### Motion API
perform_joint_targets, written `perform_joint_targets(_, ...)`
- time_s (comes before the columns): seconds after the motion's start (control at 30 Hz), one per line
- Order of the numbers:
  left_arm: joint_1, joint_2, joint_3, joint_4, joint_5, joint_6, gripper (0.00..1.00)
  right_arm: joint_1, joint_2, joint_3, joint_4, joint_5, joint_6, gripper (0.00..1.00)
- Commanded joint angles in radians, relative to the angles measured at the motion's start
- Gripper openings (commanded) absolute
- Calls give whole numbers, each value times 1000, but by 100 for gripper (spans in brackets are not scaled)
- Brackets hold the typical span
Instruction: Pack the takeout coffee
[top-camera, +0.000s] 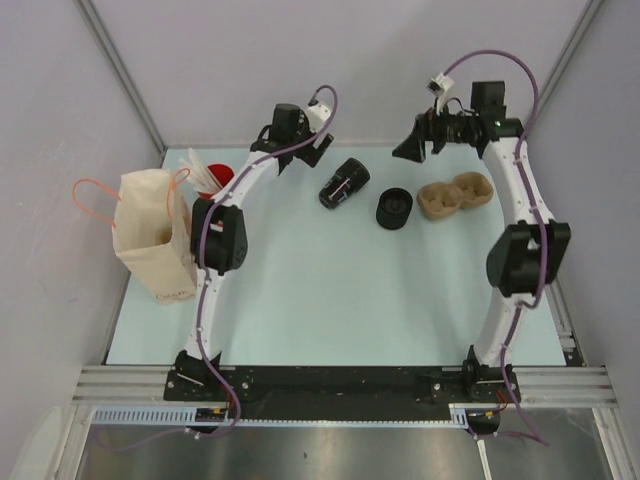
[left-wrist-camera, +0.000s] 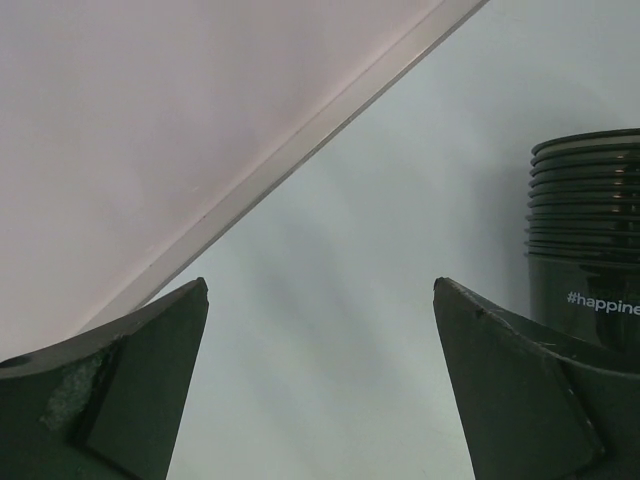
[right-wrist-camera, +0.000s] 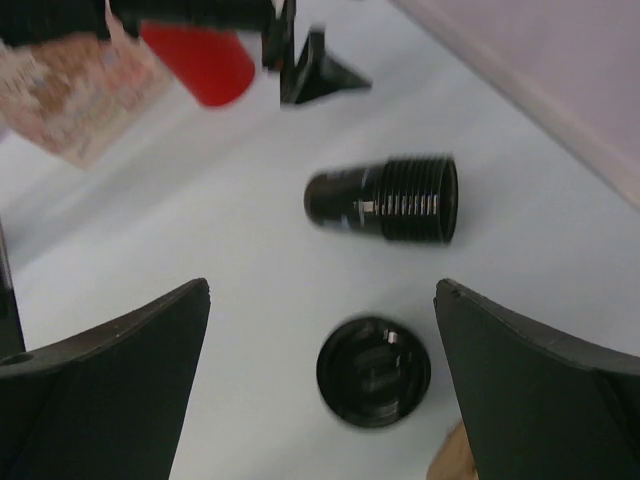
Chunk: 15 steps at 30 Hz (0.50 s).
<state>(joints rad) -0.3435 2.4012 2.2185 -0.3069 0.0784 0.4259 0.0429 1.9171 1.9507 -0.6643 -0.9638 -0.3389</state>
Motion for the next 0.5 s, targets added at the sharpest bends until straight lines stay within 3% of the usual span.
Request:
perform_joint_targets(0.0,-8,-82,-42,-67,83,-32,100,9,259,335,-51,-174,144,100)
perform_joint_targets(0.17,-12,-169,-179,-86,144,-29,99,26,410,422,49,-177,193,100)
perform_joint_targets(0.33,-22,-250,-304,-72,190,-24,99,21,555,485,299,-197,392,98)
perform_joint_targets(0.47,-31,-274,-335,-63,202,-39,99,40,624,524,318,-152,391,98)
